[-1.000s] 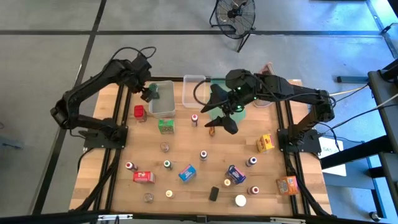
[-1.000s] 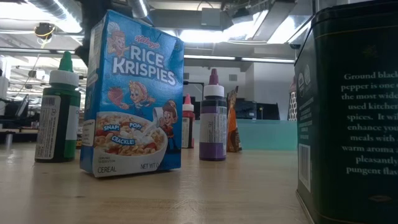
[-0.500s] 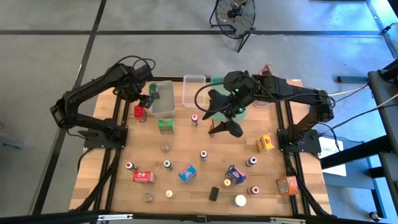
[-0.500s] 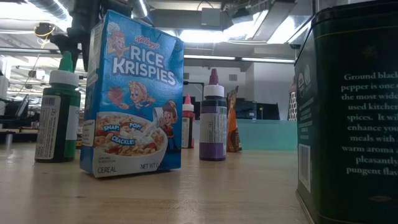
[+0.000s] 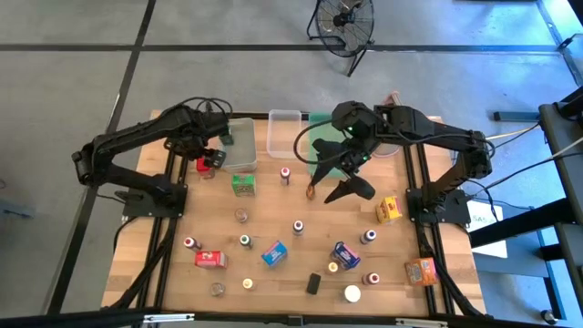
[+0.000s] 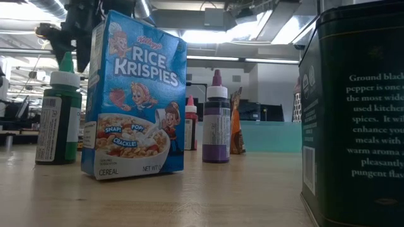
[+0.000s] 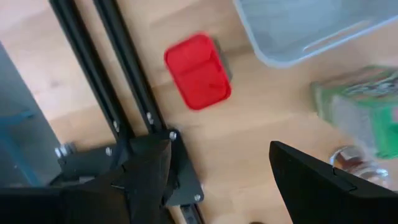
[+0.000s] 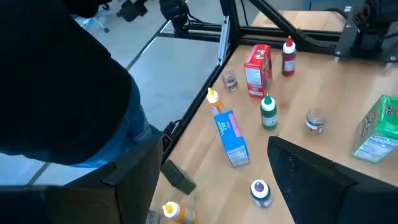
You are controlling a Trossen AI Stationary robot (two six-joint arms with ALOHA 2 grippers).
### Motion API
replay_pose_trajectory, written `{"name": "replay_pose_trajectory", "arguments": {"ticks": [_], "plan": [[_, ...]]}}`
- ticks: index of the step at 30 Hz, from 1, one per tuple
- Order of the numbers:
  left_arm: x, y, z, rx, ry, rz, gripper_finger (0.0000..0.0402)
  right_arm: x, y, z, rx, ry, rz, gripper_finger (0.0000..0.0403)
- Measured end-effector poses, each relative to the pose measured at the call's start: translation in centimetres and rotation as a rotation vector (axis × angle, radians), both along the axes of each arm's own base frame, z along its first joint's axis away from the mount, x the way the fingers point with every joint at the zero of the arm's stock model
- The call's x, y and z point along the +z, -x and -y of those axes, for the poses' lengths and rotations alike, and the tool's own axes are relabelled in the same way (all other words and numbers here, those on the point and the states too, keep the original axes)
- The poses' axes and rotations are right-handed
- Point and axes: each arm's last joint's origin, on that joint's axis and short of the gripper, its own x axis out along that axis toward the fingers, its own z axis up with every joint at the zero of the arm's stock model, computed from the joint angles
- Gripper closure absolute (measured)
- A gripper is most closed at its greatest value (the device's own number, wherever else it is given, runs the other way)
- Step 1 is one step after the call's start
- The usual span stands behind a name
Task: Pick & Place Kitchen Items
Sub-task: Put the red seasoning can into the gray bin
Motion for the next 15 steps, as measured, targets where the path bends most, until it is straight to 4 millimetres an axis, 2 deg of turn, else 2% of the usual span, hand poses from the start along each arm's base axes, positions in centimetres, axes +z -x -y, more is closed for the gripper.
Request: {"name": "replay_pose_trajectory", "arguments": {"ticks": [7,15], "plan": [[-2.5,2.4,1.4,0.156,0.004,-0.016,0.0135,-0.1,0.7,-0.3,0.053,-0.027,-0.035,0.0110],[-4.8,2.9,0.6,0.294,-0.041,0.146,0.0137,-0.1,0.7,-1.1,0.087,-0.039,-0.041,0.0110]]}}
